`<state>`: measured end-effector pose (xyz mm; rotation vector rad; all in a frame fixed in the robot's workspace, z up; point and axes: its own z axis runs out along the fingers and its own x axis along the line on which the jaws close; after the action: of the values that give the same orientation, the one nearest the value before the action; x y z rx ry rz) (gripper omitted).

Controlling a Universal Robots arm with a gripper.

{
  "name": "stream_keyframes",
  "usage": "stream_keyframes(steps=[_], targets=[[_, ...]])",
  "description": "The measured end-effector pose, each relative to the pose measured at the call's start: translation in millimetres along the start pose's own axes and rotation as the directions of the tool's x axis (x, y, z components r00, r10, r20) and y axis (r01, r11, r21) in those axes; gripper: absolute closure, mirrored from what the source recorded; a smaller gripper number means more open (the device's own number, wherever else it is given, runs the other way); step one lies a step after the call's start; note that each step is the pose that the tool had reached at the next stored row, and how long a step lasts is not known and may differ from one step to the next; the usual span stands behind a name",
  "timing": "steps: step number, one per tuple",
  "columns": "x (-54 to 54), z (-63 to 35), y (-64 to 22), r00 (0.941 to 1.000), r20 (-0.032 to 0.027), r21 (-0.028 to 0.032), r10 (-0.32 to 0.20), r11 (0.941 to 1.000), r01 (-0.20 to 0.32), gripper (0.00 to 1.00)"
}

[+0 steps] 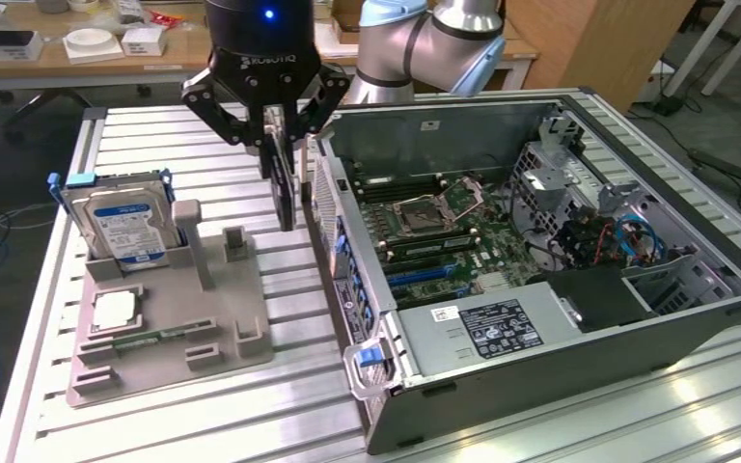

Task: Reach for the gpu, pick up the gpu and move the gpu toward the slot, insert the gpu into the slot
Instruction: 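Pick up the gpu and move the gpu toward the slot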

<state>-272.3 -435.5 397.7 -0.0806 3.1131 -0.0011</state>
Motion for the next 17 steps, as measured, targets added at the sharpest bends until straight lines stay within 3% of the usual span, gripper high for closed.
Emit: stream_keyframes(steps=[17], targets=[[-9.0,0.9,-0.5,1.0,0.0001,-0.0001,0.0,1.0,0.0,0.73]])
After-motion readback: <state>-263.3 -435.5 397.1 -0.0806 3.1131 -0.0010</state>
